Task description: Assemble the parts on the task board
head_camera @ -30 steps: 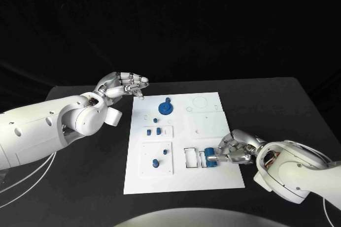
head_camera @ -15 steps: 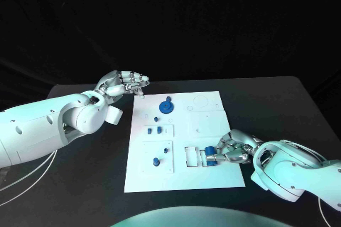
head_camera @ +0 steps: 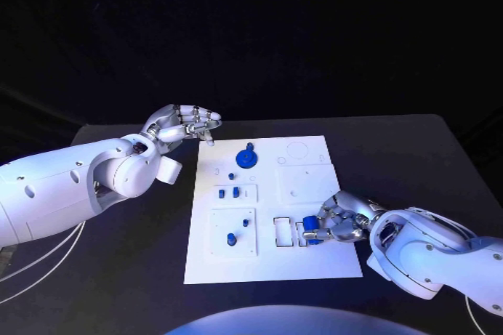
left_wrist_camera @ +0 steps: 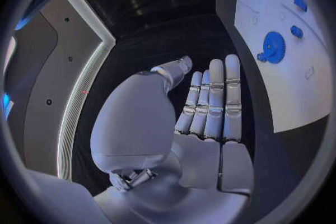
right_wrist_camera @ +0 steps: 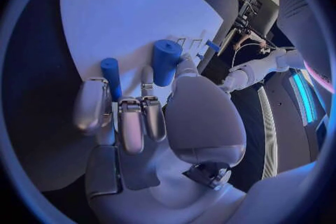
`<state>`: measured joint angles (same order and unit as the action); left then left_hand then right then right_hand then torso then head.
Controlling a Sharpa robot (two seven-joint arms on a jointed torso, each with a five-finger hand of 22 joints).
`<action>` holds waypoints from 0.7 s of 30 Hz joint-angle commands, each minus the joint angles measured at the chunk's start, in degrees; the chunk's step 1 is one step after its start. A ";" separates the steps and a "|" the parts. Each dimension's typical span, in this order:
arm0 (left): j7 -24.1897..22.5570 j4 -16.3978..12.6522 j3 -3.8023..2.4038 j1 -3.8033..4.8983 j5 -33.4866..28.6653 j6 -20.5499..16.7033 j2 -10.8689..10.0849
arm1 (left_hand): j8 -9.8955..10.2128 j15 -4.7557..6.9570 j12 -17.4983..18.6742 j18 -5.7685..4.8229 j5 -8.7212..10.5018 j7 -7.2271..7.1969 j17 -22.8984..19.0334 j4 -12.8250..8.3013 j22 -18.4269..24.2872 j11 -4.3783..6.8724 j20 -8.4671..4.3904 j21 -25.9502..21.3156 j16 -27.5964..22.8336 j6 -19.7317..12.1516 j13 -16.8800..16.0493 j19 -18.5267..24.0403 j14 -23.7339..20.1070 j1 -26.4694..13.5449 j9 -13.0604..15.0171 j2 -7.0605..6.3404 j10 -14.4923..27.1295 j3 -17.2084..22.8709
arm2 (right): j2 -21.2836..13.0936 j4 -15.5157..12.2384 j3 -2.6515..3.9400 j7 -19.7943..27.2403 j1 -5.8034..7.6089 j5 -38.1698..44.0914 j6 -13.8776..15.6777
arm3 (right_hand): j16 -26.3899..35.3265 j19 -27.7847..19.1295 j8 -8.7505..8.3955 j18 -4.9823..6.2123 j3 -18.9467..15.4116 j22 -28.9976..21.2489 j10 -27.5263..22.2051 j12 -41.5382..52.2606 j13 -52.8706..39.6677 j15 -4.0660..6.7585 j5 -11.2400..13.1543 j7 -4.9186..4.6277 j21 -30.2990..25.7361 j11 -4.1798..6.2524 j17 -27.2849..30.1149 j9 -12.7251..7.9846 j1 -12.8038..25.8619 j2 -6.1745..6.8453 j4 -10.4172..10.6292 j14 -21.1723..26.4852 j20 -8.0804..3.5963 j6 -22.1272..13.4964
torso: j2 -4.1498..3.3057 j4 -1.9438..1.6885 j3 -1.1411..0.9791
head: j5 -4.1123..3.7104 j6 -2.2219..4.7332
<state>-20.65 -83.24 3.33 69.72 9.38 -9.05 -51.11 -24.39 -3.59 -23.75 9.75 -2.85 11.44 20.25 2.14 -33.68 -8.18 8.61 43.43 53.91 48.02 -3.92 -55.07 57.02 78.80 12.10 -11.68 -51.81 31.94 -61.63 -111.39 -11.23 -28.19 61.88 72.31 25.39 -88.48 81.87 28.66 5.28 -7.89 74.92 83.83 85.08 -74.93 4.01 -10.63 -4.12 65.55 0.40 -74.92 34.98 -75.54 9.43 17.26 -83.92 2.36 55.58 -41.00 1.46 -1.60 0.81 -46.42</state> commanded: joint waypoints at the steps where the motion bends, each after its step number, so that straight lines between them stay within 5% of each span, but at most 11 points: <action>1: -0.27 -0.18 -0.04 0.02 0.09 0.43 0.03 | -0.23 -0.26 -0.17 0.75 -0.10 -0.04 0.05 0.02 0.07 0.03 0.34 -0.33 -0.37 -0.22 -0.09 -0.08 -0.21 -0.08 0.10 0.63 0.47 -0.46 | -0.01 0.37 -0.49 -1.58 -0.58 2.34 -1.78 | -0.26 0.14 -0.57 -0.34 2.56 1.66 3.61 0.03 -10.76 0.29 -0.19 0.58 -0.10 0.34 -10.80 -0.48 -4.33 -0.93 -0.72 -5.26 -0.43 0.05 | 0.00 0.04 -0.02 | 0.13 0.09; 11: -0.25 -0.14 -0.04 0.02 0.09 0.39 0.06 | -0.23 -0.26 -0.17 0.75 -0.10 -0.04 0.05 0.02 0.07 0.03 0.34 -0.33 -0.37 -0.22 -0.09 -0.08 -0.21 -0.08 0.10 0.63 0.47 -0.46 | -1.96 -0.74 -0.46 -1.78 -0.39 -0.85 1.00 | -0.25 0.22 -2.39 -0.33 10.57 1.98 3.69 0.04 -10.93 0.51 -0.24 0.87 -0.28 0.61 -10.82 -1.17 -7.60 -1.43 -0.68 -5.26 -0.63 1.24 | 0.00 0.02 0.00 | -0.05 0.23; 14: -0.24 -0.10 -0.04 0.02 0.09 0.40 0.10 | -0.23 -0.26 -0.17 0.75 -0.10 -0.04 0.05 0.02 0.07 0.03 0.34 -0.33 -0.37 -0.22 -0.09 -0.08 -0.21 -0.08 0.10 0.63 0.47 -0.46 | -2.48 -1.03 -0.44 -1.44 0.08 -3.17 1.29 | -0.24 0.21 -3.54 -0.32 14.42 2.09 3.63 -0.10 -10.89 0.45 -0.27 0.74 -0.46 0.53 -10.82 -1.72 -8.77 -0.69 -0.76 -5.26 -0.65 1.49 | 0.05 0.06 0.03 | -0.17 0.28; 21: -0.21 0.00 -0.04 0.01 0.09 0.51 0.24 | -0.23 -0.26 -0.17 0.75 -0.10 -0.04 0.05 0.02 0.07 0.03 0.34 -0.33 -0.37 -0.22 -0.09 -0.08 -0.21 -0.08 0.10 0.63 0.47 -0.46 | -2.90 -1.80 -0.42 -0.62 0.96 -7.44 1.67 | -0.25 0.24 -4.24 -0.34 17.54 2.25 3.65 -0.10 -10.95 0.42 -0.20 0.67 -0.51 0.48 -10.85 -1.96 -8.21 0.49 -0.75 -5.26 -0.59 1.97 | 0.04 0.00 0.02 | -0.37 0.44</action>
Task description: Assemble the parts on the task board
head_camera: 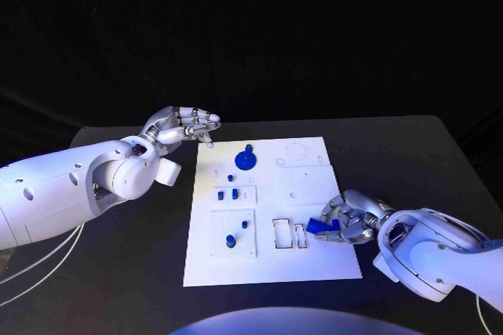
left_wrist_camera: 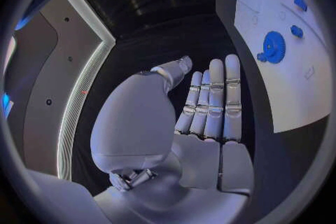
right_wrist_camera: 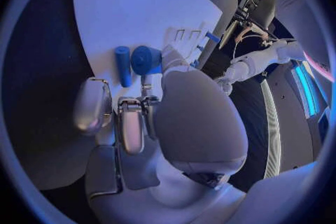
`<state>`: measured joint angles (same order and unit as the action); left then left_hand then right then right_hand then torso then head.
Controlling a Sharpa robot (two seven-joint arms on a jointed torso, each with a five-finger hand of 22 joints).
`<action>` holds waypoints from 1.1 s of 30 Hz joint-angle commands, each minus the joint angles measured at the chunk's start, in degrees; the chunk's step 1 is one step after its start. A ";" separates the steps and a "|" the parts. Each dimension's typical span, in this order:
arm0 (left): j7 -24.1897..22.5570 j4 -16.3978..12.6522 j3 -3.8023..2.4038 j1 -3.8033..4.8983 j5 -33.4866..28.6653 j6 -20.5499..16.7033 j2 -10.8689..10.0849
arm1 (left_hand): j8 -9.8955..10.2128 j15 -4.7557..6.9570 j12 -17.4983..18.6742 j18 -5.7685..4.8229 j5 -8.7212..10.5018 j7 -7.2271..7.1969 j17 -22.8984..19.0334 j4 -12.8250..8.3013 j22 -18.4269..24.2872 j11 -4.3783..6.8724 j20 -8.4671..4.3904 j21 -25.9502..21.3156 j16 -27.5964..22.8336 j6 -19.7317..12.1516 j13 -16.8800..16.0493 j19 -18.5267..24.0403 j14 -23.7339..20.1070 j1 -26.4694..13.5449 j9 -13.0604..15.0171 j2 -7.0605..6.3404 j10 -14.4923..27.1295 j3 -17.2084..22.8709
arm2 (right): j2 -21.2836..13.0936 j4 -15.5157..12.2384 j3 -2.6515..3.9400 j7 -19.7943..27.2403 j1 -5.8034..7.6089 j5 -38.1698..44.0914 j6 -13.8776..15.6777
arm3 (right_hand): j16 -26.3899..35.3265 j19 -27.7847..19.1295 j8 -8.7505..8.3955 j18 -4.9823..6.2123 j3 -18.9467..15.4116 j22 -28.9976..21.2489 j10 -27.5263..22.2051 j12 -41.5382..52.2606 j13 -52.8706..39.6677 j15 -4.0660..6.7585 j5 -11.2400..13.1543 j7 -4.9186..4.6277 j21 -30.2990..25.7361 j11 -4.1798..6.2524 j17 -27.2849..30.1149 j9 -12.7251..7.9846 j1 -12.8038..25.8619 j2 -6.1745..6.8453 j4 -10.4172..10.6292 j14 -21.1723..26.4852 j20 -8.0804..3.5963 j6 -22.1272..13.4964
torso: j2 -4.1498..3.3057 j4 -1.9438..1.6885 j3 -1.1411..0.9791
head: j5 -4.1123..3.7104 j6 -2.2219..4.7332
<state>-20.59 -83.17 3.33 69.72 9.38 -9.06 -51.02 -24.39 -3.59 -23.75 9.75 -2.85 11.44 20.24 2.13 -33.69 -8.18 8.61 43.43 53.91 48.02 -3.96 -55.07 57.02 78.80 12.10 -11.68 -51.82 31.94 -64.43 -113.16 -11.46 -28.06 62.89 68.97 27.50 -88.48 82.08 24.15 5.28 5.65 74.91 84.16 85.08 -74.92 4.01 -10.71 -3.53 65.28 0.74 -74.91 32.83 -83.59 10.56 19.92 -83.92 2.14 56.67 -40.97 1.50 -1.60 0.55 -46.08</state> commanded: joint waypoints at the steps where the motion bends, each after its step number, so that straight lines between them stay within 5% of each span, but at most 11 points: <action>1: -0.26 -0.07 -0.04 0.01 0.09 0.54 0.16 | -0.30 -0.26 -0.22 0.75 -0.10 -0.04 0.08 0.06 0.10 0.03 0.35 -0.36 -0.37 -0.25 -0.06 -0.08 -0.23 -0.08 0.11 0.67 0.54 -0.50 | -0.10 -0.13 -0.19 -0.68 0.01 -4.64 -0.36 | -0.26 0.05 0.22 -0.35 4.31 2.29 3.35 -0.07 -10.98 0.43 -0.12 0.09 -0.22 0.15 -10.91 0.17 -0.02 -0.55 -3.40 -5.27 -0.38 0.96 | 0.00 -0.06 0.02 | -0.12 0.12; 23: -0.22 -0.06 -0.03 0.01 0.09 0.59 0.09 | -0.30 -0.26 -0.22 0.75 -0.10 -0.04 0.08 0.06 0.10 0.03 0.35 -0.36 -0.37 -0.25 -0.06 -0.08 -0.23 -0.08 0.11 0.67 0.54 -0.50 | -0.15 -2.48 -0.13 3.37 2.34 -11.30 5.05 | -0.46 0.54 -0.06 -0.55 7.52 3.09 3.78 0.58 -11.56 0.68 -0.04 0.51 0.88 0.49 -11.57 0.26 2.42 0.04 -3.36 -5.40 -0.55 2.19 | -0.04 0.00 -0.02 | -0.17 -0.02; 33: -0.23 -0.08 -0.03 0.01 0.09 0.60 0.03 | -0.39 -0.27 -0.29 0.75 -0.10 -0.05 0.11 0.08 0.13 0.03 0.36 -0.40 -0.38 -0.26 -0.07 -0.07 -0.26 -0.07 0.13 0.68 0.59 -0.55 | 0.91 -2.71 -0.11 3.56 3.10 -10.85 4.40 | -0.54 0.68 -0.20 -0.63 8.02 3.33 3.87 0.72 -11.69 0.71 0.01 0.51 1.24 0.51 -11.81 0.28 3.25 0.23 -3.31 -5.45 -0.60 2.27 | -0.08 -0.03 -0.01 | -0.14 -0.11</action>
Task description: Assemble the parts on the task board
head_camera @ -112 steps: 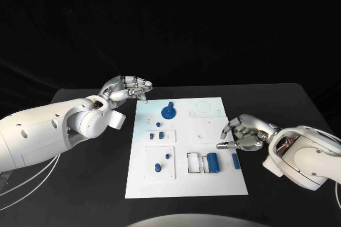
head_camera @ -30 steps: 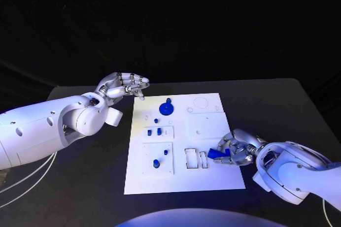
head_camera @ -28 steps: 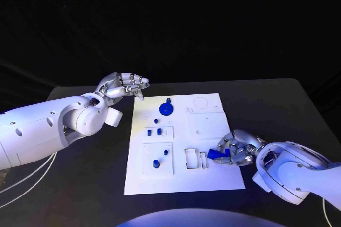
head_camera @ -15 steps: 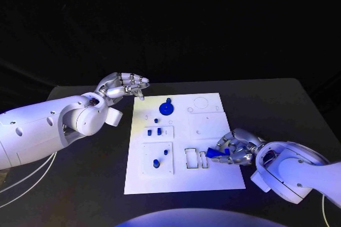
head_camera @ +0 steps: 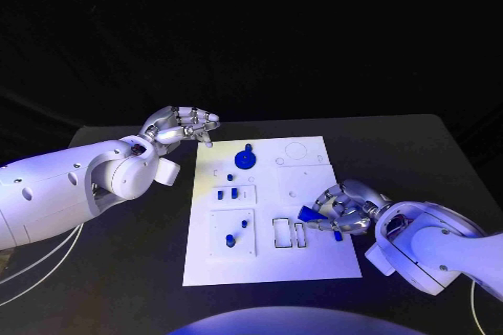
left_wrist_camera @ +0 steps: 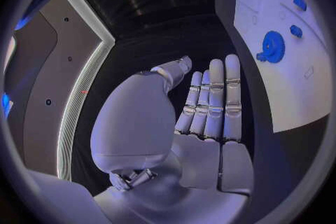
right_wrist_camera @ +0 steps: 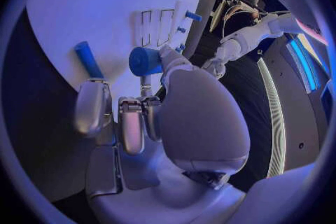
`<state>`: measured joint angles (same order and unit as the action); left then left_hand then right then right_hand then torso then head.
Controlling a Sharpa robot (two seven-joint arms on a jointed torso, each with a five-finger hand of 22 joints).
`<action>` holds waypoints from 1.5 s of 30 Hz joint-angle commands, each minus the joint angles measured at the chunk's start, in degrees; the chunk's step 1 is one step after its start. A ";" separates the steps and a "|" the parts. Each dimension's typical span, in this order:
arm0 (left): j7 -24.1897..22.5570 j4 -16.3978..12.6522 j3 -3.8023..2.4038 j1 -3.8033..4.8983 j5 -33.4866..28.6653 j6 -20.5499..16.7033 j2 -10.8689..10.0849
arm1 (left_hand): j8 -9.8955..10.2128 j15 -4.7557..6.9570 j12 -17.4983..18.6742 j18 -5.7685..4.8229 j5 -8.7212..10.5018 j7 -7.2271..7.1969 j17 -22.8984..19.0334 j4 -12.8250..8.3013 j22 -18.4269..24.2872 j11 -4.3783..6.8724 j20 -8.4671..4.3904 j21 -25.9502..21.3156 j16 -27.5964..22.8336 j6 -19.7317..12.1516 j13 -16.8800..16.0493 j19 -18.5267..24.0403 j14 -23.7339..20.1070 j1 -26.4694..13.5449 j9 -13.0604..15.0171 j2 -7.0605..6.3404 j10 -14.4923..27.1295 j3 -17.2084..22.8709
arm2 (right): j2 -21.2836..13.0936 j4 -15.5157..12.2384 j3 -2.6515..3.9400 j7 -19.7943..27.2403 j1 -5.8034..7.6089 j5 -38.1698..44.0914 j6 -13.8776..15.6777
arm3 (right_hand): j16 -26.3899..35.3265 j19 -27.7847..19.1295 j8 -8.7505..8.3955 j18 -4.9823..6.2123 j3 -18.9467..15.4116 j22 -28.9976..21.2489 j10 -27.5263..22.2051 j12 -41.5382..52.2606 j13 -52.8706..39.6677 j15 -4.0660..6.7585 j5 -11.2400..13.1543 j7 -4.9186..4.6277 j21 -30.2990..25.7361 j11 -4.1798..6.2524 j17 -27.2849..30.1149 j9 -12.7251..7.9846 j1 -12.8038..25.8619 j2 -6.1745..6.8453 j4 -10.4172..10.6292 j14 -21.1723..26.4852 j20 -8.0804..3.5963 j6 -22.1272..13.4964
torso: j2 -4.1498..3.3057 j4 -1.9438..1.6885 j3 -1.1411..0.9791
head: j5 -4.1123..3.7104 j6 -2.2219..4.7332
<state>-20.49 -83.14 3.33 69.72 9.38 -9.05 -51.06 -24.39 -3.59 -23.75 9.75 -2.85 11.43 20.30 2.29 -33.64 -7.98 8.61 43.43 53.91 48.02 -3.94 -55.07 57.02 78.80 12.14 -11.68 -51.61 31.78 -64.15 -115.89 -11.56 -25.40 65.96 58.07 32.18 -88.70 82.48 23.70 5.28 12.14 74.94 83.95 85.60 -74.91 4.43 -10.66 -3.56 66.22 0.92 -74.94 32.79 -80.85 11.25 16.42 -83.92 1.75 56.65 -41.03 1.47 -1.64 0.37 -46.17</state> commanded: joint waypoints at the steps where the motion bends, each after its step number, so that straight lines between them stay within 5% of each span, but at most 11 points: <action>1: -0.33 -0.12 -0.03 0.02 0.09 0.60 0.08 | -0.39 -0.27 -0.29 0.76 -0.10 -0.05 0.05 -0.07 0.09 -0.17 0.36 -0.40 -0.38 -0.26 -0.08 -0.07 -0.26 -0.07 0.09 0.68 0.39 -0.40 | 1.11 0.16 -0.01 0.80 0.04 -0.04 -0.65 | -0.31 0.28 0.20 -0.63 1.62 3.30 4.08 0.19 -11.70 0.29 -0.02 0.52 0.26 0.31 -11.74 0.34 0.86 -0.38 0.20 -5.44 -0.20 2.29 | -0.01 0.00 0.03 | 0.00 -0.05; 16: -0.23 -0.37 -0.04 0.02 0.09 0.79 -0.04 | -0.39 -0.27 -0.29 0.76 -0.10 -0.05 0.05 -0.07 0.09 -0.17 0.36 -0.40 -0.38 -0.26 -0.08 -0.07 -0.26 -0.07 0.09 0.68 0.39 -0.40 | 7.04 3.04 -0.03 -0.70 -1.33 1.85 -5.25 | -0.50 0.49 0.80 -0.69 1.64 3.74 4.06 -0.09 -11.56 0.60 0.26 1.08 0.52 0.74 -12.40 1.30 6.49 -0.05 0.21 -5.56 -0.42 4.02 | -0.04 -0.03 0.05 | 0.12 -0.43; 33: -0.11 -0.52 -0.04 0.02 0.09 0.87 -0.26 | -0.45 -0.28 -0.34 0.75 -0.10 -0.04 0.07 -0.03 0.11 -0.18 0.38 -0.44 -0.39 -0.31 -0.09 -0.07 -0.29 -0.10 0.10 0.67 0.45 -0.46 | 8.65 4.70 -0.04 -3.32 -1.81 3.88 -8.00 | -0.75 0.90 2.14 -0.85 -0.04 4.36 3.95 -0.79 -11.06 1.25 0.21 2.08 1.35 1.57 -13.23 2.58 9.06 -0.54 0.29 -5.72 -0.96 5.84 | -0.01 0.00 0.00 | 0.33 -0.78; 45: -0.03 -0.57 -0.04 0.03 0.09 0.84 -0.36 | -0.45 -0.28 -0.34 0.75 -0.10 -0.04 0.07 -0.03 0.11 -0.18 0.38 -0.44 -0.39 -0.31 -0.09 -0.07 -0.29 -0.10 0.10 0.67 0.45 -0.46 | 9.42 5.22 -0.04 -4.40 -1.93 5.22 -8.58 | -1.18 1.59 3.36 -1.18 -4.54 5.42 4.96 1.32 -12.79 1.83 0.34 2.77 2.83 2.21 -14.65 3.93 16.30 -2.66 0.40 -6.00 -1.55 7.19 | 0.01 -0.01 0.05 | 0.42 -0.82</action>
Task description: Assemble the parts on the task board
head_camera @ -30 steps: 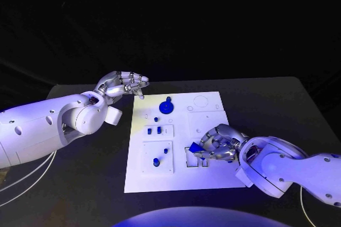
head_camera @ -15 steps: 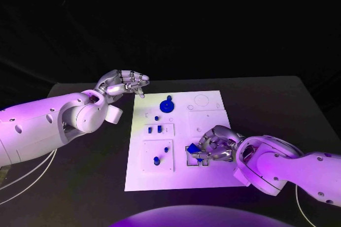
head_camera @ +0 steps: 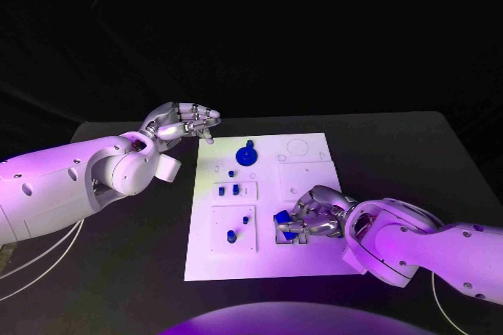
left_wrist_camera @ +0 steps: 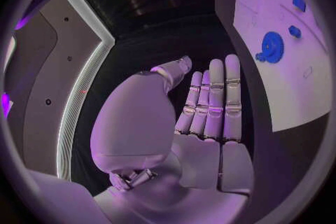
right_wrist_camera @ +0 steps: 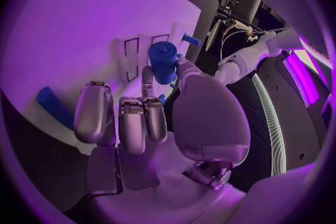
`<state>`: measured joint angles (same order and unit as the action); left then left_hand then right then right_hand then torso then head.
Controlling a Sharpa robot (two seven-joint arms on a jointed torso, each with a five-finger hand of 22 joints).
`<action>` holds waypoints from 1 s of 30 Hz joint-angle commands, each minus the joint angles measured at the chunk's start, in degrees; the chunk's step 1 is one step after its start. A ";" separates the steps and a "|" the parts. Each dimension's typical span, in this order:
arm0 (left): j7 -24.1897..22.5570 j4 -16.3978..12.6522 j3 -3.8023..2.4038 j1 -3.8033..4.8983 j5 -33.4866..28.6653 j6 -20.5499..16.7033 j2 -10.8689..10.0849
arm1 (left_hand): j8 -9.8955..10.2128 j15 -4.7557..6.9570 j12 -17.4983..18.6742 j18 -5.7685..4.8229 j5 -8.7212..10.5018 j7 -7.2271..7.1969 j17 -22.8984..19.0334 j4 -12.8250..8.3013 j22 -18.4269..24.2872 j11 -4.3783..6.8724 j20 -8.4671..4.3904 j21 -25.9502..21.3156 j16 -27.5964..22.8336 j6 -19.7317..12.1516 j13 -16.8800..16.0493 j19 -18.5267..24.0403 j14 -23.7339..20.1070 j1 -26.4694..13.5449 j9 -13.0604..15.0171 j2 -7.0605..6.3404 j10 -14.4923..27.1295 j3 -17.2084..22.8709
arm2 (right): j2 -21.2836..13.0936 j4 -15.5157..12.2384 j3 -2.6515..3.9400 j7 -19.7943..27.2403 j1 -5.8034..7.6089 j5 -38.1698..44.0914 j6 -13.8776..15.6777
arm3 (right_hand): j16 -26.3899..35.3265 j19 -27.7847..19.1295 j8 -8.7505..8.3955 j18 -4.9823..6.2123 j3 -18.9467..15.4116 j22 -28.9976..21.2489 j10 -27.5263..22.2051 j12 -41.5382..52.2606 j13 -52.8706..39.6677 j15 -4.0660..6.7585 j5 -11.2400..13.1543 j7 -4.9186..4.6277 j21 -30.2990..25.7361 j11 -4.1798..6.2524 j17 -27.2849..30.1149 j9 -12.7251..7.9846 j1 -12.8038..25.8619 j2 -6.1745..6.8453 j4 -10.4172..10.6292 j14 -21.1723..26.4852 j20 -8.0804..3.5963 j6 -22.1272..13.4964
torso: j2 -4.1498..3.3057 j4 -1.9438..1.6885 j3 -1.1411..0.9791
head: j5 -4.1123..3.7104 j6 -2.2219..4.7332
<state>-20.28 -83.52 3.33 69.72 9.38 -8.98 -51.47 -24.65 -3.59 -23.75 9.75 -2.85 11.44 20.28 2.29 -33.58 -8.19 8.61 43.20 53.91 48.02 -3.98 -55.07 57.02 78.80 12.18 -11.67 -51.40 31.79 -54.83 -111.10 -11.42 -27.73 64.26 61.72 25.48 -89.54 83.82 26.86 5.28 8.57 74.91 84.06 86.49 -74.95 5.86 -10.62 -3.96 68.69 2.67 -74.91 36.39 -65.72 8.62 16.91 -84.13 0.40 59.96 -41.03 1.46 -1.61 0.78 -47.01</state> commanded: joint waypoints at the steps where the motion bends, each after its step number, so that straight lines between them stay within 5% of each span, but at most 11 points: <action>1: -0.24 -0.19 -0.04 0.03 0.09 0.79 0.05 | -0.19 -0.28 -0.34 0.75 -0.10 -0.04 0.10 -0.03 0.06 0.03 0.38 -0.20 -0.39 -0.31 -0.06 -0.07 -0.29 -0.10 0.06 0.67 0.24 -0.47 | 0.13 0.46 -0.17 -2.12 -0.24 1.68 -1.98 | -0.38 0.29 0.31 -1.20 -1.58 5.53 4.92 0.59 -12.89 0.44 0.37 3.23 0.46 0.51 -14.83 0.47 1.79 -0.13 -0.08 -5.82 -0.24 3.92 | 0.01 0.00 0.02 | 0.01 0.01; 18: -0.22 -0.21 -0.04 0.03 0.09 0.79 0.01 | -0.19 -0.28 -0.34 0.75 -0.10 -0.04 0.10 -0.03 0.06 0.03 0.38 -0.20 -0.39 -0.31 -0.06 -0.07 -0.29 -0.10 0.06 0.67 0.24 -0.47 | 0.40 0.66 -0.17 -2.23 -0.28 2.94 -2.01 | -0.46 0.50 1.09 -1.30 -11.13 6.13 5.16 1.14 -13.42 0.65 -0.06 3.54 0.73 0.77 -15.09 1.52 4.20 -1.60 0.04 -5.87 -0.46 4.04 | 0.02 0.02 0.00 | 0.14 -0.03; 30: -0.18 -0.21 -0.04 0.03 0.09 0.76 -0.03 | -0.30 -0.29 -0.44 0.76 -0.10 -0.04 0.14 0.01 0.11 0.03 0.39 -0.27 -0.41 -0.39 -0.06 -0.06 -0.35 -0.05 0.07 0.70 0.37 -0.53 | -0.45 -0.05 -0.17 -1.67 -0.29 3.81 -1.80 | -0.46 0.51 1.15 -1.30 -12.78 6.21 5.19 1.20 -13.48 0.67 -0.22 3.59 0.67 0.80 -15.09 1.63 2.99 -1.74 -0.03 -5.87 -0.46 4.02 | -0.02 0.02 -0.03 | 0.11 -0.10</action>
<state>-20.16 -83.57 3.33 69.72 9.38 -8.98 -51.55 -24.61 -3.81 -23.98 9.75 -2.85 11.43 20.36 2.29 -33.53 -8.19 8.61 43.20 53.68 48.02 -3.96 -55.07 56.81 78.80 12.17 -11.68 -51.41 31.46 -55.16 -110.93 -11.57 -29.55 64.03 64.16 24.19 -89.69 84.02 27.96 4.38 -4.02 74.95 83.64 87.36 -74.93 6.07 -10.66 -0.39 69.35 3.28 -74.92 37.97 -62.73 6.60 16.91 -83.91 0.20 64.29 -41.02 1.48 -1.63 0.95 -47.08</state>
